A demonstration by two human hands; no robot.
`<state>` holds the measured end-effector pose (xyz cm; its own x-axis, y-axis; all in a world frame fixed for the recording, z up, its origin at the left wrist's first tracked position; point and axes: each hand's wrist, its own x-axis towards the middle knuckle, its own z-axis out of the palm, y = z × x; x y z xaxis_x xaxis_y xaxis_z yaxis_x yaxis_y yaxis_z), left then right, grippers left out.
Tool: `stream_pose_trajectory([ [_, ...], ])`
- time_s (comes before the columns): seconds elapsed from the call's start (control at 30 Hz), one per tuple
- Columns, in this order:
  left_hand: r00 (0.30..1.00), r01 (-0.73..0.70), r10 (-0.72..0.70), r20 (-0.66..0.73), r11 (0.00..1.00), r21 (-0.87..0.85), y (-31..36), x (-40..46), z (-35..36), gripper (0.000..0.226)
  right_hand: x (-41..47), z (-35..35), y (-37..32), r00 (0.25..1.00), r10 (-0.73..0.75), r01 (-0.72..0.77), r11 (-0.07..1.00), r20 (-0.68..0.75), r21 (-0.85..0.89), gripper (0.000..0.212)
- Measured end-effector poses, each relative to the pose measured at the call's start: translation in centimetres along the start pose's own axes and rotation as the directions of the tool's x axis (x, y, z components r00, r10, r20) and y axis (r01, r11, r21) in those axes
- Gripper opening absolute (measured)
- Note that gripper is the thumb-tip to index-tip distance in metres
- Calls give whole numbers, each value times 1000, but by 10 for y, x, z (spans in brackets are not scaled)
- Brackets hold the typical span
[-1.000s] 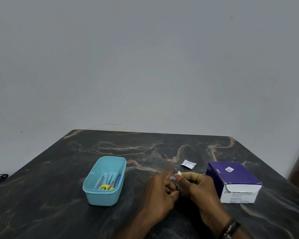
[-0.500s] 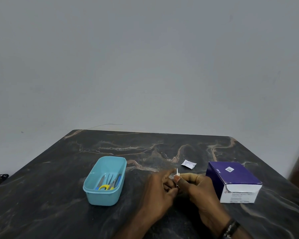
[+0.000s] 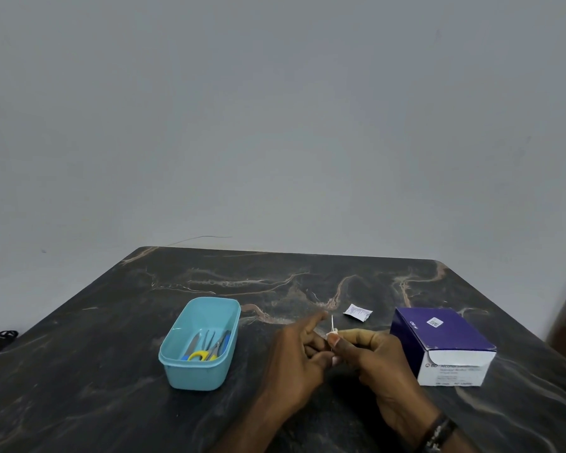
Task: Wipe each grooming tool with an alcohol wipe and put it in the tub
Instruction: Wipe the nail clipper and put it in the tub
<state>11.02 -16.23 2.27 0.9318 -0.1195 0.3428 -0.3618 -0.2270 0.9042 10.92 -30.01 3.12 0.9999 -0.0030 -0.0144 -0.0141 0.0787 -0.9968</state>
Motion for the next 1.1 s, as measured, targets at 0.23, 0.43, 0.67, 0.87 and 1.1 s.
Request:
stream_pose_trajectory([
  [0.23,986,151,-134,96,968,-200,2,3,-7,56,-3,-1,-6,997,31,-36,996,65,83,17],
  [0.43,973,223,-191,128,920,-324,7,3,-9,40,-2,0,-6,1000,22,-20,994,-15,110,12],
  [0.67,947,298,-320,35,832,-468,12,6,-13,28,1,-4,-3,998,7,-1,997,-69,79,13],
  [0.87,930,304,-366,8,760,-575,11,7,-17,26,-1,-2,-7,1000,2,-2,1000,17,3,13],
  [1.1,926,361,-362,104,773,-521,11,7,-19,20,-2,0,-5,988,-127,124,991,-82,-42,11],
])
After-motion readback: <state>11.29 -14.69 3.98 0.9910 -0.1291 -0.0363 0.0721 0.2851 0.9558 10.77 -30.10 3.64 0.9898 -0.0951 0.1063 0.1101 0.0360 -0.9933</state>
